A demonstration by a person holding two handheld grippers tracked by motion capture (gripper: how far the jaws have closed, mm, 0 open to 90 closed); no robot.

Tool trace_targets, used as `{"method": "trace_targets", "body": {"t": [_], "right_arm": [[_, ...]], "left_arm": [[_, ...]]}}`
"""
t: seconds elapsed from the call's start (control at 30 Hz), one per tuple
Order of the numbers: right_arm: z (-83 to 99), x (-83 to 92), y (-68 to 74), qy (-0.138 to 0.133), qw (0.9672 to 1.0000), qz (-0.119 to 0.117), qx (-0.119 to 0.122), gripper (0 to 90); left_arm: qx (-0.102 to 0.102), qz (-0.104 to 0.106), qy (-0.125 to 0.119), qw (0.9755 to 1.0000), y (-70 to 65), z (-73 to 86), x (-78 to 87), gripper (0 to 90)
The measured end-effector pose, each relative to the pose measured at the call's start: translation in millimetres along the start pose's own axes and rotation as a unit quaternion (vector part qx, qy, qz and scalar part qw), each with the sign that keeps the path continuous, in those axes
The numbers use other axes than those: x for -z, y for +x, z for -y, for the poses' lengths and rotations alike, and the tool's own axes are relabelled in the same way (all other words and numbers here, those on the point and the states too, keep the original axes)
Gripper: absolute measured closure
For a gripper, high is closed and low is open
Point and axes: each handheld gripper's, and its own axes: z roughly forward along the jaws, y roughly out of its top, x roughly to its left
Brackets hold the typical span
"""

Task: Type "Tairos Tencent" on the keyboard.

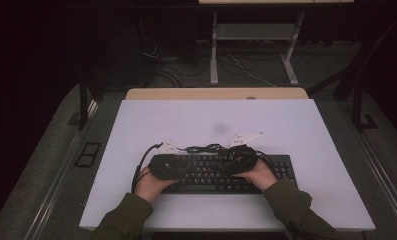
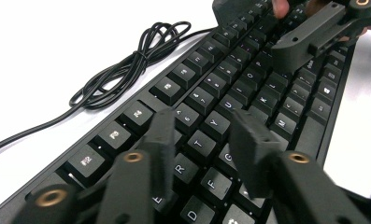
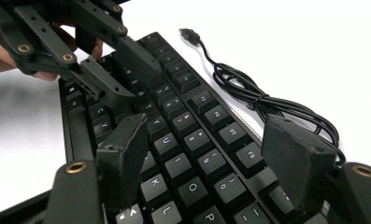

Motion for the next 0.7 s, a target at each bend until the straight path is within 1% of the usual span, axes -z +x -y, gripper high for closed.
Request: {"method": "trace_targets", "body": {"t": [0.13, 0.2, 0.3, 0.47, 0.7], "right_arm": [[2.3, 4.6, 0.3, -0.003, 1.0, -0.002, 0.004, 30.9], [4.2, 8.6, 0.4, -0.004, 1.0, -0.001, 0.002, 30.5], [7.9, 16.4, -0.2, -0.004, 1.0, 0.004, 0.001, 29.9], [16.2, 34.2, -2.1, -0.008, 0.9998, 0.017, -0.004, 29.2], [28.8, 62.3, -4.5, -0.023, 0.999, 0.034, -0.017, 28.0]], "left_arm": [[0.003, -0.003, -0.011, 0.9999, -2.1, 0.7, 5.1, 47.4], [0.002, -0.005, -0.013, 0.9999, -3.1, 2.7, 9.4, 42.6], [0.001, -0.009, -0.019, 0.9998, -3.4, 6.8, 16.7, 38.1], [0.008, -0.01, -0.031, 0.9994, -1.6, 13.0, 28.6, 29.5], [0.017, -0.012, -0.035, 0.9992, -2.8, 24.4, 41.5, 23.1]]}}
